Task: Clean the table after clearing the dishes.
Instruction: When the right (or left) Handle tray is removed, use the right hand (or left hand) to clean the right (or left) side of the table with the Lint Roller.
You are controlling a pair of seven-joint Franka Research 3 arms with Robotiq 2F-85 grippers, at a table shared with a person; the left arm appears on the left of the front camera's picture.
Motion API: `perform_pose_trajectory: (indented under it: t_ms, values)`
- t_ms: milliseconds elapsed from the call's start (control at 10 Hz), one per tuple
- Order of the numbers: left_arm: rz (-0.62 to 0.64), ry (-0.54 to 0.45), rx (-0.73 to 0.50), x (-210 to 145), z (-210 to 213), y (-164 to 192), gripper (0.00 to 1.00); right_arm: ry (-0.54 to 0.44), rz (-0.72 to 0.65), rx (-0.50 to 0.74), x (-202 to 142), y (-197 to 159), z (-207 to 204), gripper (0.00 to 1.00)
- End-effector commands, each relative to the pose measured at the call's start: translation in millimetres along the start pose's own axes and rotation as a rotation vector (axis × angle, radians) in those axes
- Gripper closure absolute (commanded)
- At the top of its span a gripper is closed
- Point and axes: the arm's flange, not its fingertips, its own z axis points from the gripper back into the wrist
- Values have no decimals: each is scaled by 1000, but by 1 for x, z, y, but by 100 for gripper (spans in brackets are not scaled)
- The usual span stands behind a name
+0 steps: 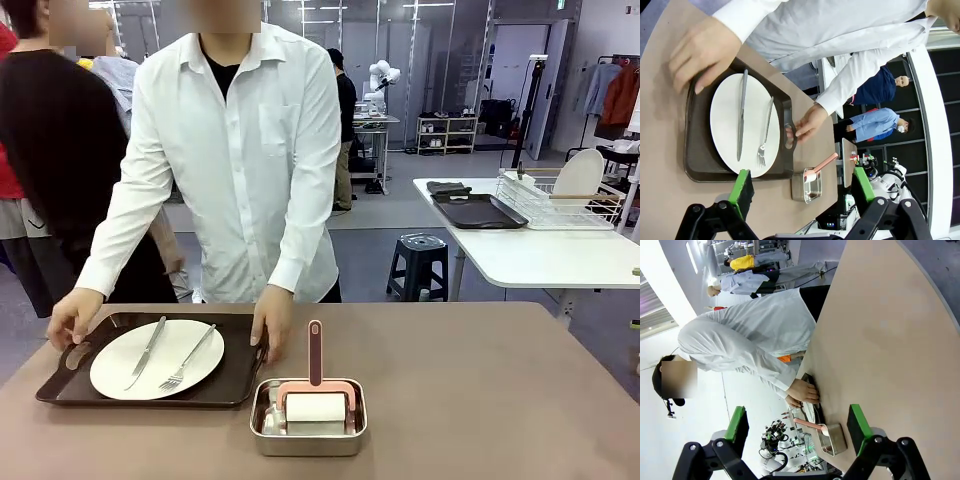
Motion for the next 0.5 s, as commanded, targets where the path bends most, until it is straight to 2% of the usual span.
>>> perform_pose_trajectory:
  t_ms: [0, 400]
  values:
    - [-5, -5, -17, 1, 3, 0, 0, 12, 3, -9, -1, 0, 3, 0]
    - [-5, -5, -17, 1, 3, 0, 0, 12, 3, -9, -1, 0, 3, 0]
